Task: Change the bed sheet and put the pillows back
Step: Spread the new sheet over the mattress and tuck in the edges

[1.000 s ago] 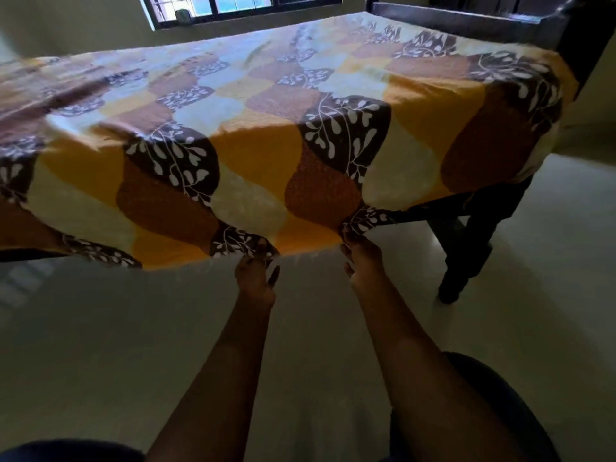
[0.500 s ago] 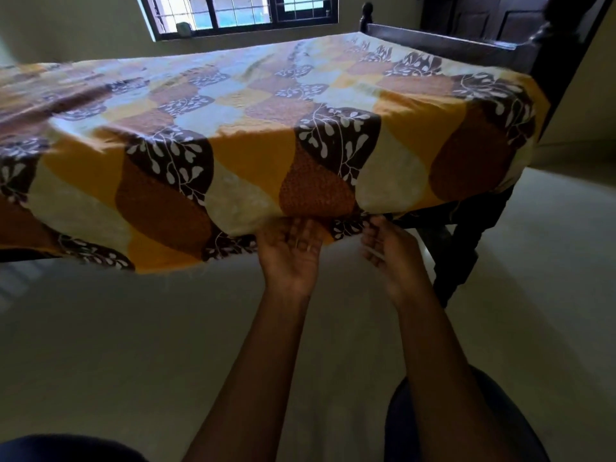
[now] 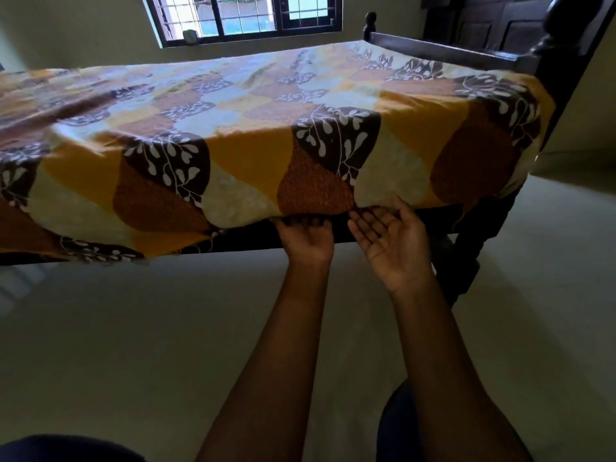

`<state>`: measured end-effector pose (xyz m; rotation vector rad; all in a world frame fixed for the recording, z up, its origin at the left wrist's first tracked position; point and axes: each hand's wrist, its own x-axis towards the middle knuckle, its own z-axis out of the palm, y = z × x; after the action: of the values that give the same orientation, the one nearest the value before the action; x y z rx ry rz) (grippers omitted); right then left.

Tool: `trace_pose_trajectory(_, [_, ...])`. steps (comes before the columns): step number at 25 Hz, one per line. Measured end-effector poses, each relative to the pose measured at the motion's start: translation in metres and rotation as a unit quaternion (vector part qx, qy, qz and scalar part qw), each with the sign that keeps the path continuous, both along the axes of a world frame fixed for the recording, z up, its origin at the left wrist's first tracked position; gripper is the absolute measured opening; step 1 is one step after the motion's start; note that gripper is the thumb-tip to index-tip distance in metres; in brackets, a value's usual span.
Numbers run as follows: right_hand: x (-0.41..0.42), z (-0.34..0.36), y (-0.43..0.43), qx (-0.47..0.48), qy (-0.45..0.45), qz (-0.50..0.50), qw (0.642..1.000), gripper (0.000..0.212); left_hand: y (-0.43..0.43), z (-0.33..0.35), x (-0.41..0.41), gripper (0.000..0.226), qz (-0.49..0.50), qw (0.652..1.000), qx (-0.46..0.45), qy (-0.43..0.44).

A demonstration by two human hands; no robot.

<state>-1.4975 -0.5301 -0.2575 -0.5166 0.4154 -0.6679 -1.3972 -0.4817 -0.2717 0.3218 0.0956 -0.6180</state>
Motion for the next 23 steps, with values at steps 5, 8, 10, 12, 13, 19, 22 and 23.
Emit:
trace_pose_trajectory(5, [0.000,-0.022,0.009,0.044,-0.012,-0.010,0.999,0.037,0.063,-0.046,0.002,0.023,0.005,0.988,0.151,0.043])
trace_pose_trajectory(8, [0.016,-0.042,0.035,0.058,0.019,0.031,0.998,0.027,0.105,-0.056,0.012,0.018,0.061,0.986,0.136,0.082])
trace_pose_trajectory(10, [0.031,-0.049,0.057,0.039,0.050,0.079,0.995,0.021,0.126,-0.054,0.026,0.019,0.121,0.982,0.115,0.084])
trace_pose_trajectory(12, [0.045,-0.052,0.079,0.022,0.051,0.108,0.993,0.024,0.145,-0.047,0.041,0.022,0.173,0.978,0.102,0.060])
trace_pose_trajectory(13, [0.051,-0.052,0.087,0.018,0.045,0.115,0.992,0.027,0.154,-0.043,0.049,0.023,0.195,0.974,0.105,0.048])
trace_pose_trajectory(19, [0.093,-0.022,0.117,0.028,0.009,0.093,0.995,0.030,0.188,-0.012,0.097,0.054,0.252,0.968,0.010,-0.006])
trace_pose_trajectory(22, [0.103,-0.013,0.118,0.059,-0.022,0.071,0.995,0.036,0.189,-0.011,0.115,0.072,0.215,0.976,0.006,-0.024])
trace_pose_trajectory(23, [0.103,-0.012,0.117,0.063,-0.027,0.072,0.995,0.037,0.189,-0.013,0.118,0.075,0.209,0.978,0.005,-0.027])
